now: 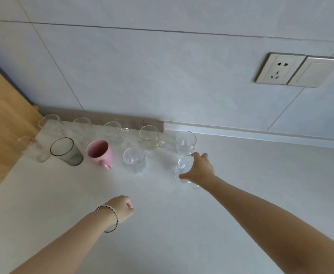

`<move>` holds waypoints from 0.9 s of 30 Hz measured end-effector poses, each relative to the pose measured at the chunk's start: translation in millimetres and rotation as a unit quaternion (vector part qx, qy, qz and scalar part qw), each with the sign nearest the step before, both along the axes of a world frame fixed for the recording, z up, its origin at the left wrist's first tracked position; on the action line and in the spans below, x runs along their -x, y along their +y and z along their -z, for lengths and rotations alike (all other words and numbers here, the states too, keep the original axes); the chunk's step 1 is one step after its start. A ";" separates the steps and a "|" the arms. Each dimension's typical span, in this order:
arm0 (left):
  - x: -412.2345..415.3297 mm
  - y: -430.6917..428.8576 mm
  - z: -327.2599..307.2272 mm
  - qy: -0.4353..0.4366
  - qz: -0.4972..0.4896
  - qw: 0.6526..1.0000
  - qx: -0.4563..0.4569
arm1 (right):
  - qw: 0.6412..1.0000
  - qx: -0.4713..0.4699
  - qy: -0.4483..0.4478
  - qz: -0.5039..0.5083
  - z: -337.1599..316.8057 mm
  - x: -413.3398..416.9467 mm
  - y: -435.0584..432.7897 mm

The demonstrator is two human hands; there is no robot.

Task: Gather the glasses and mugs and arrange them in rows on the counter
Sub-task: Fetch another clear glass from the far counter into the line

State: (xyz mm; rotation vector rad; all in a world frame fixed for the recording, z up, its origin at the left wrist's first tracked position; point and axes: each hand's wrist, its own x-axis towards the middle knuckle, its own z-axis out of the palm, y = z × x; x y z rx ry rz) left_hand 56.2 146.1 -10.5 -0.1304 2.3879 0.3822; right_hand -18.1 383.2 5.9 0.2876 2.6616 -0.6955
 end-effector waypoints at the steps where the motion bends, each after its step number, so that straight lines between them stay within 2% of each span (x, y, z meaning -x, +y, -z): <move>1: -0.3 -10.3 1.5 -0.001 -0.002 1.000 -0.002 | 1.000 -0.004 0.001 0.013 3.9 6.3 -12.7; 9: -0.7 -31.8 10.3 -0.005 -0.009 0.999 -0.045 | 0.995 -0.082 -0.002 0.054 22.6 23.4 -50.9; 12: 3.6 -23.0 9.5 -0.005 0.008 0.999 -0.048 | 0.993 -0.111 0.010 0.031 19.9 16.5 -47.2; 15: 11.0 -2.3 9.6 -0.001 0.045 0.998 -0.053 | 0.995 -0.103 -0.011 -0.005 16.7 -2.1 -30.9; 20: 20.1 65.1 1.3 0.003 0.127 0.991 -0.051 | 0.990 -0.074 -0.115 -0.045 8.6 -62.4 44.4; 27: -2.2 218.4 -12.8 0.012 0.243 0.967 -0.072 | 0.982 -0.071 -0.132 0.111 -15.2 -177.9 216.0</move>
